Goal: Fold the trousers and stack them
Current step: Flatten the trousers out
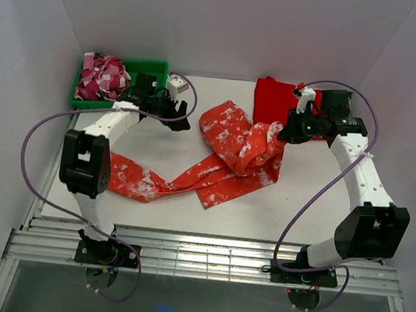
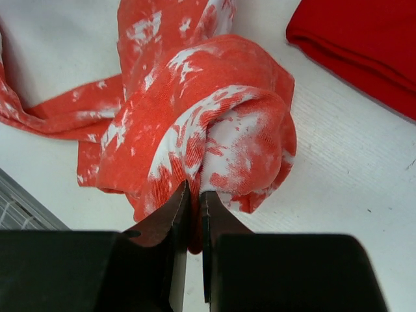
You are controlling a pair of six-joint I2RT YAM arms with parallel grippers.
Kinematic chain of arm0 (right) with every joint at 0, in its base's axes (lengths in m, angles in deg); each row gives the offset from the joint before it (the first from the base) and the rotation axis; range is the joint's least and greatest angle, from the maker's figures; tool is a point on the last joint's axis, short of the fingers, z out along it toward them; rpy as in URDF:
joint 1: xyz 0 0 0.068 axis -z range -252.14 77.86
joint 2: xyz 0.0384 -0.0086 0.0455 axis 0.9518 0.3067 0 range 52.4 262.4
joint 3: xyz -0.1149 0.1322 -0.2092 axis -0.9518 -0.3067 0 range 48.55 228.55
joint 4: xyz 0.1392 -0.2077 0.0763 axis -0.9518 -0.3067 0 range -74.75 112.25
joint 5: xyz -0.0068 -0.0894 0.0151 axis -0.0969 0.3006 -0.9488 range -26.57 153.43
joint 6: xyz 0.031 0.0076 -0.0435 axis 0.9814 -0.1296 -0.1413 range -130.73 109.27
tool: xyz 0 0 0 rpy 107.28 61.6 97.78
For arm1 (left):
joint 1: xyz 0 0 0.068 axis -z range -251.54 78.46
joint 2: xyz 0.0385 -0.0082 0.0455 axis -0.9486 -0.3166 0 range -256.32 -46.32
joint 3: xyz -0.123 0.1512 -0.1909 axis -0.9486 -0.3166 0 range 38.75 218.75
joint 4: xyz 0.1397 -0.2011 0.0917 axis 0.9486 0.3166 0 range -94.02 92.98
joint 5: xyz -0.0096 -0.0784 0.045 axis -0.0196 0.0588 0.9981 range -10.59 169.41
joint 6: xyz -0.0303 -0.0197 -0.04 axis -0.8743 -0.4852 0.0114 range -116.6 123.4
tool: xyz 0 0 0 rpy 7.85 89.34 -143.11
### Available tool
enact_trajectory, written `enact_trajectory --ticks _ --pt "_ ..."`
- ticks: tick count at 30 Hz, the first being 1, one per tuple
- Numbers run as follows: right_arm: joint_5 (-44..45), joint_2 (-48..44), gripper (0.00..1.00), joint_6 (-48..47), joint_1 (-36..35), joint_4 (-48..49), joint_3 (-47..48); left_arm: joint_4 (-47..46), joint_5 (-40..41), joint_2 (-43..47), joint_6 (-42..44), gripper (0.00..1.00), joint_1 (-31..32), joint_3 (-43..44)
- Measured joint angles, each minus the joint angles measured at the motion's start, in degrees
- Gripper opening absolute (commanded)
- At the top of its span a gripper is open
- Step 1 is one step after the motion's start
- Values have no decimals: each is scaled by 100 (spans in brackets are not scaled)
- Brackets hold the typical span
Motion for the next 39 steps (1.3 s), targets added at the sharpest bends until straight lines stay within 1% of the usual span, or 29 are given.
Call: enact_trajectory --ticks 2,4,6,7,9,10,11,12,14,16,18,19,20,22,23,25,28,31,34,39 --pt "7 -20 8 -282 0 -177 -120 -367 -186 -697 -463 79 7 498" --pt "-17 -28 8 -664 -35 -535 -243 -520 -389 -1200 -859 78 4 846" --pt "-52 -28 8 -1119 -136 -929 -356 -581 -525 -1480 -1150 77 7 1005" --pt "-72 -74 10 -1366 -267 -1091 -507 -603 -562 -1552 -1250 77 7 1034" --pt "-59 -236 36 -1711 -688 -1322 -905 -605 -627 -1593 -1432 77 7 1034" --pt "-35 -323 51 -1829 -901 -1449 -1088 -614 -645 -1591 -1478 77 7 1034" --pt "-31 -426 85 -1967 -1182 -1733 -1272 -629 -671 -1576 -1515 77 2 1034" --pt "-2 -481 91 -2052 -1355 -1950 -1338 -634 -684 -1547 -1541 77 -9 1027" --pt "103 -518 90 -2302 -1429 -2258 -1309 -643 -708 -1429 -1556 77 -26 881" --pt "251 -503 90 -2522 -1263 -2542 -1113 -645 -721 -1259 -1552 78 -57 662" --pt "306 -363 90 -2658 -938 -2820 -621 -588 -732 -1032 -1543 78 -122 380" --pt "306 -271 90 -2662 -750 -2841 -337 -562 -739 -940 -1541 78 -160 295" --pt "247 -63 90 -2634 -476 -2894 140 -553 -734 -820 -1534 78 -205 186" --pt "79 407 90 -2463 -151 -2892 949 -507 -737 -588 -1510 78 -269 24" --pt "-20 721 90 -2291 -9 -2887 1421 -472 -728 -472 -1488 78 -297 -42" --pt "-214 1394 90 -1867 157 -2562 2232 -385 -710 -254 -1438 78 -354 -107" --pt "-411 2256 91 -1246 151 -2079 2929 -319 -664 -11 -1355 78 -369 -107" --pt "-450 2990 91 -809 -13 -1742 3359 -223 -584 87 -1320 78 -385 -107" --pt "-444 3534 90 -551 -280 -1543 3460 -74 -496 105 -1320 78 -404 -107" --pt "-439 4100 91 -273 -577 -1414 3460 144 -365 315 -1401 78 -490 -227"
